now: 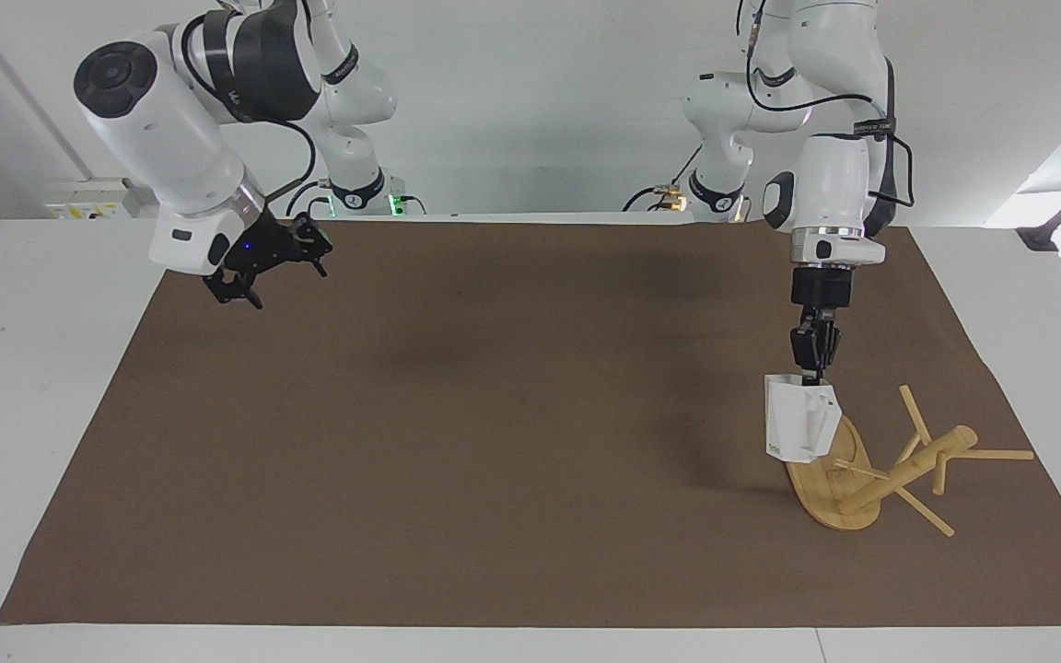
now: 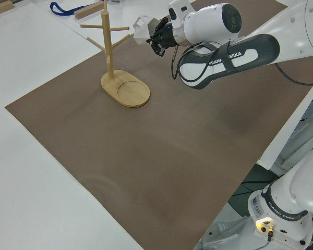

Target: Hang cup on rack

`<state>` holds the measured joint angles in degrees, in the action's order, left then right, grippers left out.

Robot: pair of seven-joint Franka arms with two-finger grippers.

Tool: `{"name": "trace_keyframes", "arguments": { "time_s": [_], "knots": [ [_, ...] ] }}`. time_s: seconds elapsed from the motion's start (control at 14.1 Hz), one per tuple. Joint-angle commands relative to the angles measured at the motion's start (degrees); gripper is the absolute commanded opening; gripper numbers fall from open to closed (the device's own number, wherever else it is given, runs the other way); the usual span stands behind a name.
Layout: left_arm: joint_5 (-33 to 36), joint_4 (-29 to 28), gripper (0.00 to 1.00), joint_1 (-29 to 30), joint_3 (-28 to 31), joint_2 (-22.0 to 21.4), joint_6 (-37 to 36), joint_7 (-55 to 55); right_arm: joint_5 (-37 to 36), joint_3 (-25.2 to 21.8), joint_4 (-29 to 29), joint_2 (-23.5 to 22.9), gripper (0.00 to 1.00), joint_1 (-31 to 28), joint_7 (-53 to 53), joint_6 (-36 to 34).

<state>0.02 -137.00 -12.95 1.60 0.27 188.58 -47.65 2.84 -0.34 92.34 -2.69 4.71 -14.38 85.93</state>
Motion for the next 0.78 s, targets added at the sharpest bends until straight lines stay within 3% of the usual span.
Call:
{"name": "trace_keyframes", "arguments": {
  "time_s": [0.0, 0.21, 0.71],
  "knots": [
    [0.2, 2.7, 0.00, 1.4, -0.6, 3.8, 1.0, -0.9, -3.2, -3.9, 1.9, 2.9, 0.99, 3.1, 13.5, -1.8],
    [0.2, 2.9, 0.00, 1.3, -0.7, 4.7, 1.0, -0.9, -3.2, -5.7, 2.4, 4.0, 0.99, 3.5, 25.1, -3.7],
    [1.2, 6.2, 0.00, 4.5, -0.9, 9.0, 1.0, -0.8, -3.4, -6.5, 3.7, 4.6, 0.99, 3.4, 25.7, -3.4]
  ]
}}
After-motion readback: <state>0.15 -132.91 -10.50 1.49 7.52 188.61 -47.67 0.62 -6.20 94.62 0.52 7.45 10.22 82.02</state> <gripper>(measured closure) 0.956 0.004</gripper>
